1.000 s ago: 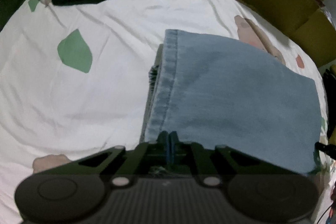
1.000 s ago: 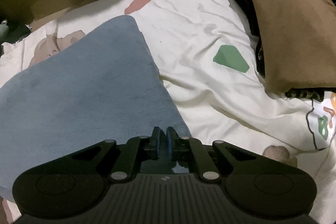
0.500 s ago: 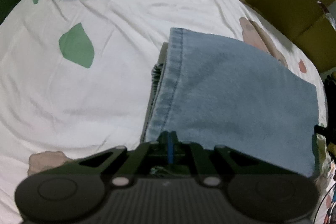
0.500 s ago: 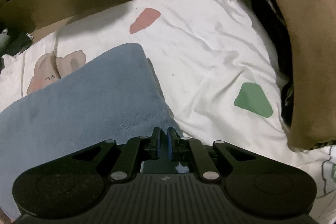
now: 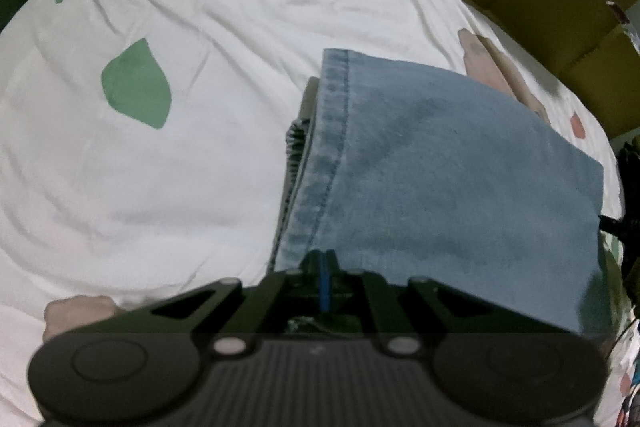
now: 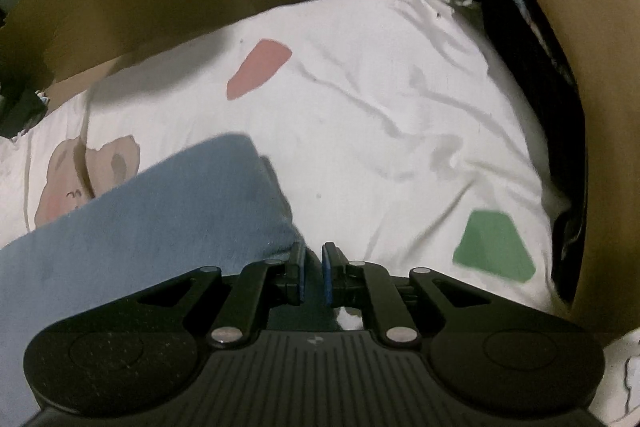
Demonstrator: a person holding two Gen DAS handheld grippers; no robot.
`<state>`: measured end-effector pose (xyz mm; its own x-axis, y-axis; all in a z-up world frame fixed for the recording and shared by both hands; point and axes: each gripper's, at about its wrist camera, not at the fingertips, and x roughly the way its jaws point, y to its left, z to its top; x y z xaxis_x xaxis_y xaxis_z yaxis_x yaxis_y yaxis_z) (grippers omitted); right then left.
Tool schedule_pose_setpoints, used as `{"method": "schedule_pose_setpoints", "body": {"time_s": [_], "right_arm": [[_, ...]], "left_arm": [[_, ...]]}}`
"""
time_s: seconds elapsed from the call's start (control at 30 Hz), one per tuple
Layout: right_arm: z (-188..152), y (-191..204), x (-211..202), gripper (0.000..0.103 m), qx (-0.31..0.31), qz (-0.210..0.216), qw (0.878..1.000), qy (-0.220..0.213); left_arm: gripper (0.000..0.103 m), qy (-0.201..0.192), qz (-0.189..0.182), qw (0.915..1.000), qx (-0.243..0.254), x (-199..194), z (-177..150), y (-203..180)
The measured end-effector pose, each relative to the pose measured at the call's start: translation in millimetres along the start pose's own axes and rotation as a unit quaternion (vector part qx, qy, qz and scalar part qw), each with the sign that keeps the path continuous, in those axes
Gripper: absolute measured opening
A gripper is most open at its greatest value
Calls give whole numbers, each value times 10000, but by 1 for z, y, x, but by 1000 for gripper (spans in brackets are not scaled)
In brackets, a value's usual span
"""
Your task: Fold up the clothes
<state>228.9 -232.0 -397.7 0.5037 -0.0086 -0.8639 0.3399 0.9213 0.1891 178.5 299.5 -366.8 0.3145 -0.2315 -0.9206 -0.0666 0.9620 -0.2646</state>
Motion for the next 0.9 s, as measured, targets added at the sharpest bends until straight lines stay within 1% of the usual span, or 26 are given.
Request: {"method": "schedule_pose_setpoints", "body": {"time_s": [0.17,0.3,0.4,0.5,0.53,0.6,0.9], "right_arm": [[1,2,-21,11,112,-33,9991,-408],[-12,23,-34,10,-302,44,9978,-589],[-21,40,-31,10,-553,212,9972,-462],[-24,44,-19,11,-636,139,9974,-316],[-23,43,-14,13,-636,105,9976,-257],[-23,41,-5,11,-637,36,9979,-139],[9,34,18,11,-782,11,9968,-187]], "left_arm": [[3,-60,44,10000,1,-1,-3,-2],[3,-85,-18,9999,-126,0,-4,0],[3,-103,-29,9999,-123,-1,-4,1],[3,-111,-38,9999,-118,-1,-4,1],[3,-112,-46,9998,-127,0,-4,1],[3,-104,-49,9998,-143,1,-2,1],[3,-334,70,9994,-98,-4,-12,-3]]}}
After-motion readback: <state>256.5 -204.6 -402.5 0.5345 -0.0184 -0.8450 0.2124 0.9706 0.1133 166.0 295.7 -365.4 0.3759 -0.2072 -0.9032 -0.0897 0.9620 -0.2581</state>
